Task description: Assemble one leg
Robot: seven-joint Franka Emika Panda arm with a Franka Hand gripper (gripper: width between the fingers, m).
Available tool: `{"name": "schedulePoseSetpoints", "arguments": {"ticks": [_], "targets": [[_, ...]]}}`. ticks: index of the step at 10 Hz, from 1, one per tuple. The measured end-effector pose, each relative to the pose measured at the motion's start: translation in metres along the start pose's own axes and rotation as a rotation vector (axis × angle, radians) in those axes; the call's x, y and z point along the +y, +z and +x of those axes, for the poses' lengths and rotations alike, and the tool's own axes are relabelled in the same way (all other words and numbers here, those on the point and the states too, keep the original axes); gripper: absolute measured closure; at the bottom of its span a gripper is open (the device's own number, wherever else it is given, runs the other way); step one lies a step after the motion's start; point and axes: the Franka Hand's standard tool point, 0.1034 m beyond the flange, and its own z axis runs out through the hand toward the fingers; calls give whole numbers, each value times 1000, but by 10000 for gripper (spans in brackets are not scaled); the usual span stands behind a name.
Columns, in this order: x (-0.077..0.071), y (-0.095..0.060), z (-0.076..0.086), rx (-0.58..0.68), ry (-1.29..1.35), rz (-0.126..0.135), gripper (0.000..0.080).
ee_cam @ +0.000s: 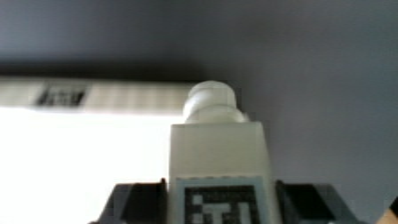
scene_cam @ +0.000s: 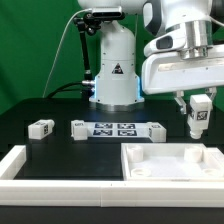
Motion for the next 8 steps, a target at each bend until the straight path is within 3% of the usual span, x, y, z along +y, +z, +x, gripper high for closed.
{"name": "schedulePoseSetpoints", "arguments": {"ticks": [1, 6, 7, 8], "targets": [[1, 0, 8, 4, -10, 0, 509], [1, 1, 6, 0, -12, 0, 509], [7, 1, 16, 5, -54, -2, 509], [11, 2, 35, 26, -80, -2, 509]]}}
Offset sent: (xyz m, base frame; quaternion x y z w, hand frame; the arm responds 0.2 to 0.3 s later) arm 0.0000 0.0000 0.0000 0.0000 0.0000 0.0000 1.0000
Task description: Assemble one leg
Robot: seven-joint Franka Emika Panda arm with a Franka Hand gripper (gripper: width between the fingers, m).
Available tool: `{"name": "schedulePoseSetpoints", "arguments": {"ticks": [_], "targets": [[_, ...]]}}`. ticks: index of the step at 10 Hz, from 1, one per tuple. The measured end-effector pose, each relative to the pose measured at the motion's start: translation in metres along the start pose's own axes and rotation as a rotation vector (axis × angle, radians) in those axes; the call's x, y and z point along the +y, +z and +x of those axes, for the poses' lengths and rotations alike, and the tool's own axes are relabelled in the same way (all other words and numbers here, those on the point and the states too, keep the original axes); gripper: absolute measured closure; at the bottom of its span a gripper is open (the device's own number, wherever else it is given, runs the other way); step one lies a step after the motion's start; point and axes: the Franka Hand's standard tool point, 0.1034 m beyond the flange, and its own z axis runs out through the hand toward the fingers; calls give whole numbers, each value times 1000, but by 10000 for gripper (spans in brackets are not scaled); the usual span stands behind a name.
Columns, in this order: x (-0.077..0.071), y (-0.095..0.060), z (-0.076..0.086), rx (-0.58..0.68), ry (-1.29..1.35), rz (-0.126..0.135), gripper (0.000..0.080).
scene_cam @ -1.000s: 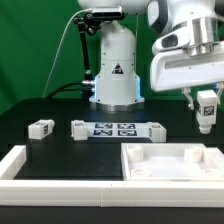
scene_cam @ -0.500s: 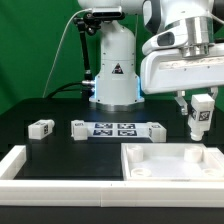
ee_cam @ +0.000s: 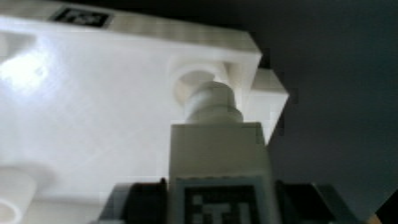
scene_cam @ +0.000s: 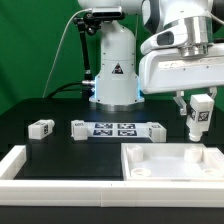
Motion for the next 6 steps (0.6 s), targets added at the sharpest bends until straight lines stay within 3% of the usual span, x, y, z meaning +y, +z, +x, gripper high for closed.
{"name": "schedulePoseSetpoints", "arguments": {"ticks": [3, 4, 6], "targets": [[6, 12, 41, 41, -48, 5, 509], [9, 14, 48, 50, -58, 4, 509], [9, 15, 48, 49, -58, 4, 509]]}}
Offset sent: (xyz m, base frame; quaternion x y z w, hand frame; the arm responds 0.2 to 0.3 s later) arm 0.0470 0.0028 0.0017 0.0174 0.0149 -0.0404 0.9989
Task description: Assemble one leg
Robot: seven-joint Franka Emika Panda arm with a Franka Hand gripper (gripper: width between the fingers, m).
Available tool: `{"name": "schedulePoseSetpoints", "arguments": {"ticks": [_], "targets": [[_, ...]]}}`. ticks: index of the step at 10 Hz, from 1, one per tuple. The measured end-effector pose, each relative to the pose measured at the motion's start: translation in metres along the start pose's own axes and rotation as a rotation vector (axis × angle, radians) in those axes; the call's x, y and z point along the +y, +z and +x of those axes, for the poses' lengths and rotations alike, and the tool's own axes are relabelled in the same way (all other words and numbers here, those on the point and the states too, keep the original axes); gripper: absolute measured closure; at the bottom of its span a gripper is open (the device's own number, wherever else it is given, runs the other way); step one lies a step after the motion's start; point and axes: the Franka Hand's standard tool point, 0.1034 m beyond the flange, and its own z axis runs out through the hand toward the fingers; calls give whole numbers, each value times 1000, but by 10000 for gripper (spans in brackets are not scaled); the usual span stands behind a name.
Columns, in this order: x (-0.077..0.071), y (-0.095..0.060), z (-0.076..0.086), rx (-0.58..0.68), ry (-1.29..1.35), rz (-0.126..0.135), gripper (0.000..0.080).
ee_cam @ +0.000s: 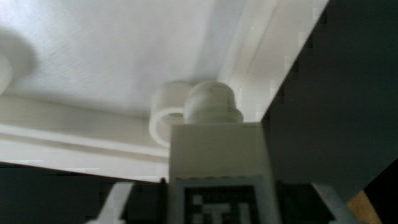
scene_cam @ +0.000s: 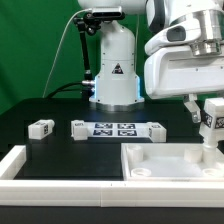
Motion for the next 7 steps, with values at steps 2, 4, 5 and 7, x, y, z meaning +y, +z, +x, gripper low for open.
{"name": "schedulePoseSetpoints", "arguments": {"ticks": [2, 4, 5, 7], "targets": [[1, 1, 0, -1, -4, 0, 509], [6, 12, 14, 2, -15, 3, 509], [8, 15, 25, 9, -14, 5, 509], [13, 21, 34, 12, -18, 5, 509]]}}
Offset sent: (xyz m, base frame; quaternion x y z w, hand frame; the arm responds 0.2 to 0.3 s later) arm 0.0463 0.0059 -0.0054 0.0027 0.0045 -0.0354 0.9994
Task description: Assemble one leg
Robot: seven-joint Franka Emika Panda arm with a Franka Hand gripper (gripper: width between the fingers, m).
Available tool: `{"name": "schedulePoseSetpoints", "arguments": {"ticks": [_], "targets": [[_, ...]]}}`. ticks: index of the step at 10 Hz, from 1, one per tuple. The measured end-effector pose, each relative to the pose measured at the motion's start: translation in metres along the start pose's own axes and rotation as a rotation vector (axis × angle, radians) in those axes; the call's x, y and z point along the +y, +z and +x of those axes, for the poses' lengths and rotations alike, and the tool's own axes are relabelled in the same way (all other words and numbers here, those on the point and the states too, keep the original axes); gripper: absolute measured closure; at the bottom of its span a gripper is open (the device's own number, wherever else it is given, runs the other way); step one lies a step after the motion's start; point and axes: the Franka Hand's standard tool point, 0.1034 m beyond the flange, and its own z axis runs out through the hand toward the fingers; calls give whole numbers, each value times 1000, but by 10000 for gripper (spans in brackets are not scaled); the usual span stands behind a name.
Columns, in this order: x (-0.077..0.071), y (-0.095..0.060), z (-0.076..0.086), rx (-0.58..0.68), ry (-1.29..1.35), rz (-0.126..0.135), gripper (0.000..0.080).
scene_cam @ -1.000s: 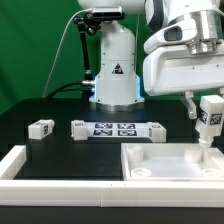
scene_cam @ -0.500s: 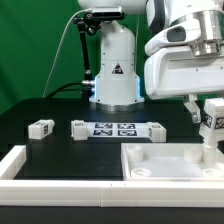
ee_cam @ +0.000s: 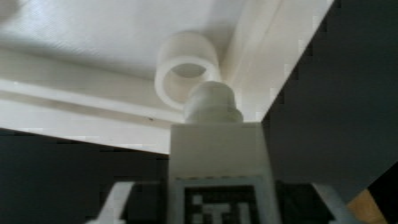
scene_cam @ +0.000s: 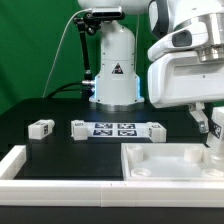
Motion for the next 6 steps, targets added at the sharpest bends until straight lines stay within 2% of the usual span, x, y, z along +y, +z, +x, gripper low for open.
{"name": "schedulePoseSetpoints", "arguments": {"ticks": [6], "targets": [[6, 20, -11, 16, 10, -7, 509]]}}
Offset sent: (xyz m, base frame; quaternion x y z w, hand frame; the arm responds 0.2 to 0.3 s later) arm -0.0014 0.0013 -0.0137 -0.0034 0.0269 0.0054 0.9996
